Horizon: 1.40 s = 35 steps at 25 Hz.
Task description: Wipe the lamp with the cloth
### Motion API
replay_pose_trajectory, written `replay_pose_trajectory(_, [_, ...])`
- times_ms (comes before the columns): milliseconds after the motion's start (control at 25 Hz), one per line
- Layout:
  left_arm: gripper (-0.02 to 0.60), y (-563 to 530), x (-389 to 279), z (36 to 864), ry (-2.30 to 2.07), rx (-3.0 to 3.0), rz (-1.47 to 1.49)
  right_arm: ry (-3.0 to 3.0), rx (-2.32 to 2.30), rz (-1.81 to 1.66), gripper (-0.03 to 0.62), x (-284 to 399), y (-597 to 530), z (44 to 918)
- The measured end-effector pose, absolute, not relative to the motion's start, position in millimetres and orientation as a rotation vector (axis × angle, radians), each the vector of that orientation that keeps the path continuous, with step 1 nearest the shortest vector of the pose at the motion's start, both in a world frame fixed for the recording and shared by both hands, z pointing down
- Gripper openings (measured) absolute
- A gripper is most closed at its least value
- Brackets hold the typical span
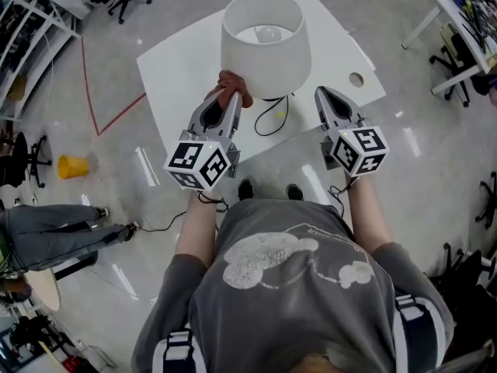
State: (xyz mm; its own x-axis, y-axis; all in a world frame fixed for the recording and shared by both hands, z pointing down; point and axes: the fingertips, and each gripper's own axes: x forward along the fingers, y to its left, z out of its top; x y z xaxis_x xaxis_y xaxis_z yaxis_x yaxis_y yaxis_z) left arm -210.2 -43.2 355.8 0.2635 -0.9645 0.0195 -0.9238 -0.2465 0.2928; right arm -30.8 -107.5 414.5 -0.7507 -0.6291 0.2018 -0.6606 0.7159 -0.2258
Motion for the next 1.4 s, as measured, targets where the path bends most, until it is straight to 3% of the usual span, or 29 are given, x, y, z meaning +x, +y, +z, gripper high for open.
replay_pose_trajectory(240, [0.071,-32,-212,358,-1.891,2.169,-0.295,-2.843,0.939,0.405,0.005,-20,-116,414])
replay_pose_trajectory(720, [0.071,-36,-173,242,-2.074,2.266,-0.517,-2.878,0.751,0.325,0.005,1,-116,410])
replay_pose_trajectory(1400, [0.071,-43,-130,351,-1.763,2.215,-0.372,-2.772,0.863,0.42,0.005,3,-108,434])
